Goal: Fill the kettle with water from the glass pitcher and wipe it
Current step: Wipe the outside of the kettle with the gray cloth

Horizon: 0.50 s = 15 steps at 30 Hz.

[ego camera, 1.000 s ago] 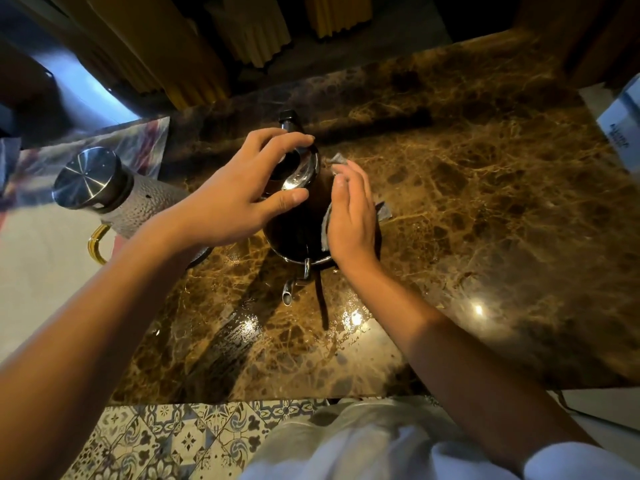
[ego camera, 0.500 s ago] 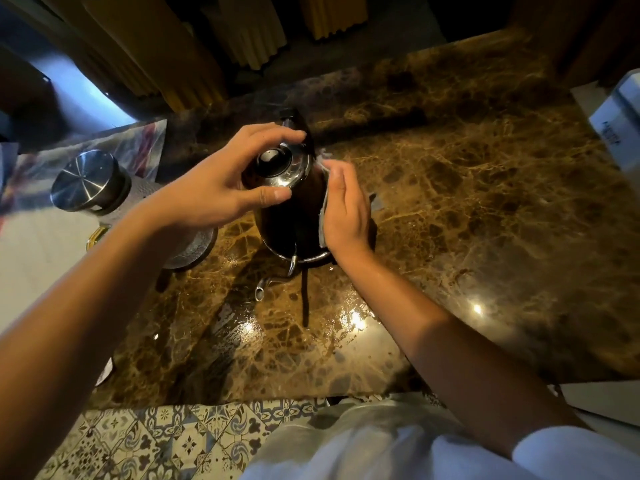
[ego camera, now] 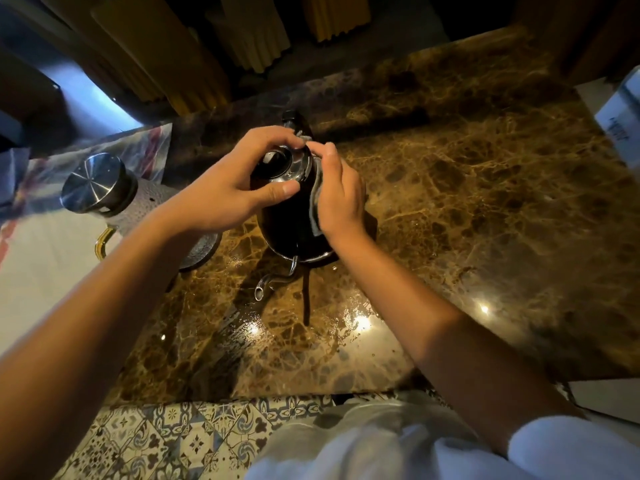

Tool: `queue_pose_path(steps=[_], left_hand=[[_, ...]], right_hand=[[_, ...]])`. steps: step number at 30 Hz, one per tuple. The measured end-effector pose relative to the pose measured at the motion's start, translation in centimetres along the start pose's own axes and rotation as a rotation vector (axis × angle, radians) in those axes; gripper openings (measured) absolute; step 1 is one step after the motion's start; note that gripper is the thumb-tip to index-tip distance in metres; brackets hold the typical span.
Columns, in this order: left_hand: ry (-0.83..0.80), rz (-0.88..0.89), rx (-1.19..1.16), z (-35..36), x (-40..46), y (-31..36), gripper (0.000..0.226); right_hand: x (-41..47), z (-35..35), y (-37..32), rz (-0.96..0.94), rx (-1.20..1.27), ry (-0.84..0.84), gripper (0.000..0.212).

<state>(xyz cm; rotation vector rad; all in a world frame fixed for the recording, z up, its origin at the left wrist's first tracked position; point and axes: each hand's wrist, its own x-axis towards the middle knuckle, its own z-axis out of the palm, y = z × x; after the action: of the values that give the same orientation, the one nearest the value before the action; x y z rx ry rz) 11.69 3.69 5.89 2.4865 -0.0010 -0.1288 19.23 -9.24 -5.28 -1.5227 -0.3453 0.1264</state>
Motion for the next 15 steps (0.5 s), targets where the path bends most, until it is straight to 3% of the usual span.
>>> queue_pose_path(steps=[6, 9, 11, 13, 15], left_hand=[[-0.068, -0.054, 0.058, -0.8, 0.4, 0.9, 0.056], [-0.022, -0.211, 0.513, 0.5, 0.7, 2.3, 0.086], [0.014, -0.284, 0.746, 1.3, 1.2, 3.1, 0.094], [0.006, -0.27, 0.768, 1.1, 1.5, 3.3, 0.093], [-0.039, -0.218, 0.626, 0.2, 1.4, 2.7, 0.092]], right_hand=[[-0.9, -1.4, 3.5, 0.143, -0.032, -0.092, 0.051], [-1.6, -1.7, 3.6, 0.206, 0.085, -0.108, 0.058], [-2.2, -2.2, 3.7, 0.201, 0.076, -0.113, 0.058], [-2.9, -2.8, 3.6, 0.146, 0.015, -0.104, 0.052], [-3.6, -3.0, 3.0, 0.066, -0.044, -0.107, 0.048]])
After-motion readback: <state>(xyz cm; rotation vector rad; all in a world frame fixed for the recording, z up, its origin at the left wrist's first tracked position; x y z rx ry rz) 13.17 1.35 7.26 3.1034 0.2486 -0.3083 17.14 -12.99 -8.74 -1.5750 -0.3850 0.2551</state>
